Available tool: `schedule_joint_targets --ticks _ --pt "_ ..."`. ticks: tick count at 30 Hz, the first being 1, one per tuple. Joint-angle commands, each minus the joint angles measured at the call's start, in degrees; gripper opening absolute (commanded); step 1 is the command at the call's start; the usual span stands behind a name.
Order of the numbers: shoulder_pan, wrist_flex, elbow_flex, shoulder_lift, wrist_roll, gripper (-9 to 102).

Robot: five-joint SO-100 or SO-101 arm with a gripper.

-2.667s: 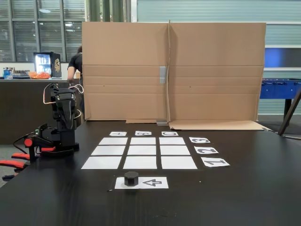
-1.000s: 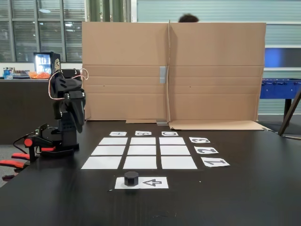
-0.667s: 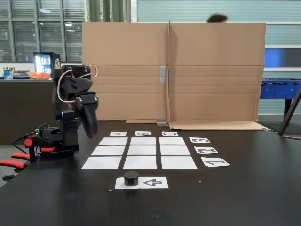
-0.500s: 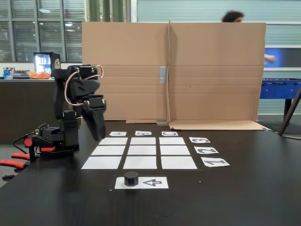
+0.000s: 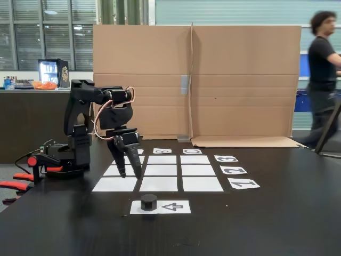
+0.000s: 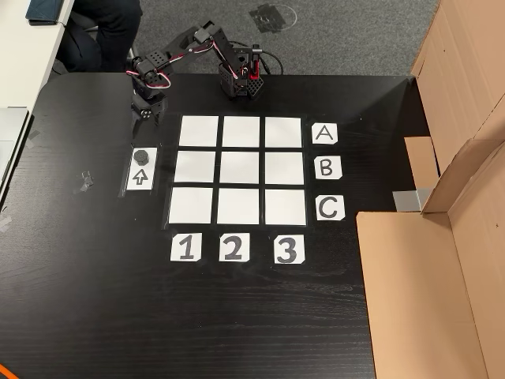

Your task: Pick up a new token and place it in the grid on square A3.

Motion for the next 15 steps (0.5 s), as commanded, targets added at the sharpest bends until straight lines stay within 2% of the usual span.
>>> schedule_joint_targets --ticks 1,15 --pt "-0.4 0.8 -6.5 -3.3 -0.4 32" --pt "-2.3 1.0 -19.3 -15.2 -3.5 33"
